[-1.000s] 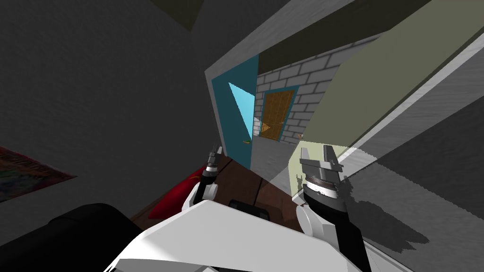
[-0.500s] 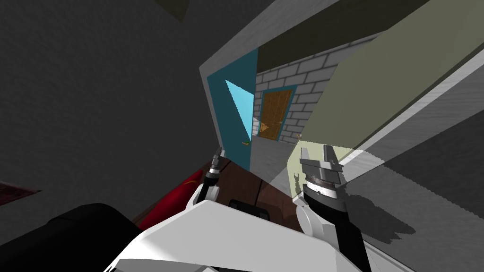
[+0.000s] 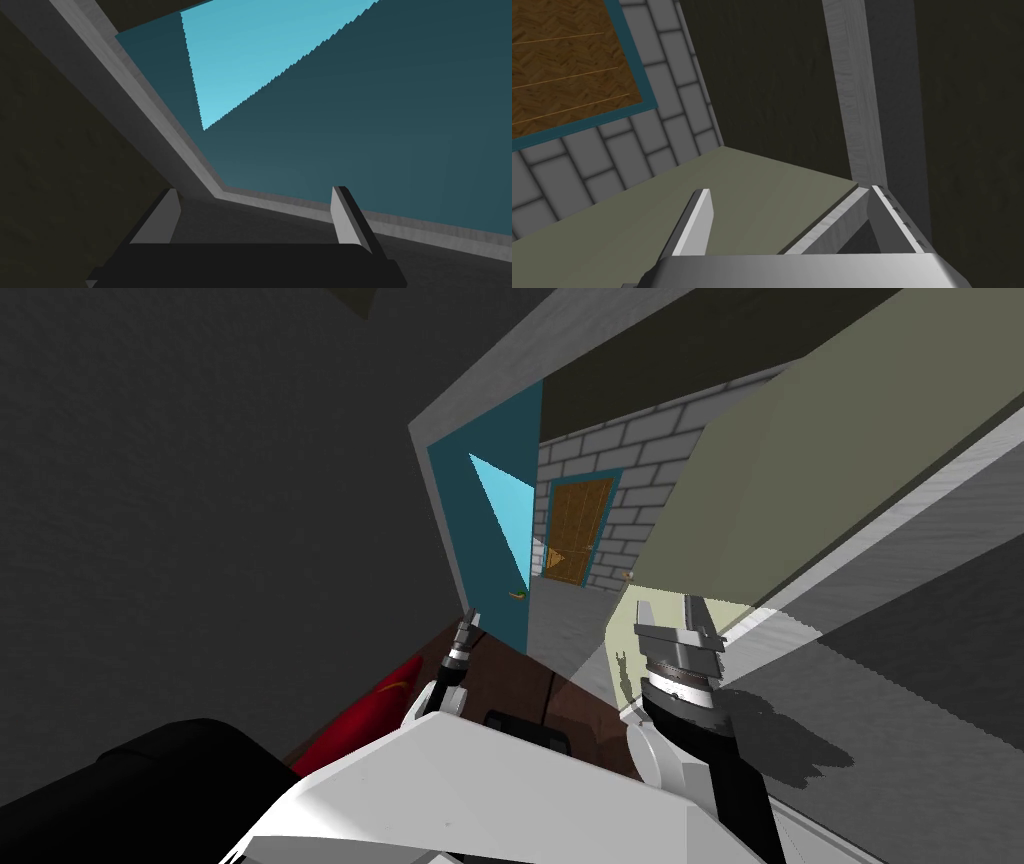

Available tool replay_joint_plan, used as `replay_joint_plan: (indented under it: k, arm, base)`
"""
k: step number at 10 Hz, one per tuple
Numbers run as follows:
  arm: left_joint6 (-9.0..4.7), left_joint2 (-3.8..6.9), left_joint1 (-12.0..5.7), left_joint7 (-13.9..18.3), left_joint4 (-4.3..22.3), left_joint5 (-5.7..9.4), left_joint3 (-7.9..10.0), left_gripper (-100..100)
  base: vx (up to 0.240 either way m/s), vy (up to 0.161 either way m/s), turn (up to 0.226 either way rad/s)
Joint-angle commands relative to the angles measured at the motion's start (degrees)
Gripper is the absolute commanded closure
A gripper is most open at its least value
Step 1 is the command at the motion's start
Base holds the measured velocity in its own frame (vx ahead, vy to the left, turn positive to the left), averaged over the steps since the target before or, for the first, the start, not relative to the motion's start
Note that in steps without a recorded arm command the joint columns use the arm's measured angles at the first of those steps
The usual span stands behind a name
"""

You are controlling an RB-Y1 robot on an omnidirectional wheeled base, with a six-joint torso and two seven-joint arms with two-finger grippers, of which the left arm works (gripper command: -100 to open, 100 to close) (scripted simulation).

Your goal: Push the door open

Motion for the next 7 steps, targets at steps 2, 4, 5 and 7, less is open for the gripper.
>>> replay_joint_plan:
  k: [2, 4, 5, 7]
  arm:
    - [-0.29, 0.21, -0.53, 0.3, 3.6, 0.02, -0.8, -100]
    - [-0.62, 0.27, -0.99, 0.5, 6.5, 0.03, -1.39, -100]
    - [-0.62, 0.27, -0.99, 0.5, 6.5, 0.03, -1.39, -100]
    - [-0.95, 0.3, -1.46, 0.7, 9.4, 0.05, -1.99, -100]
  base:
    - [0.097, 0.051, -0.073]
    - [0.092, 0.052, -0.069]
    - [0.06, 0.025, -0.03]
    - [0.064, 0.023, -0.064]
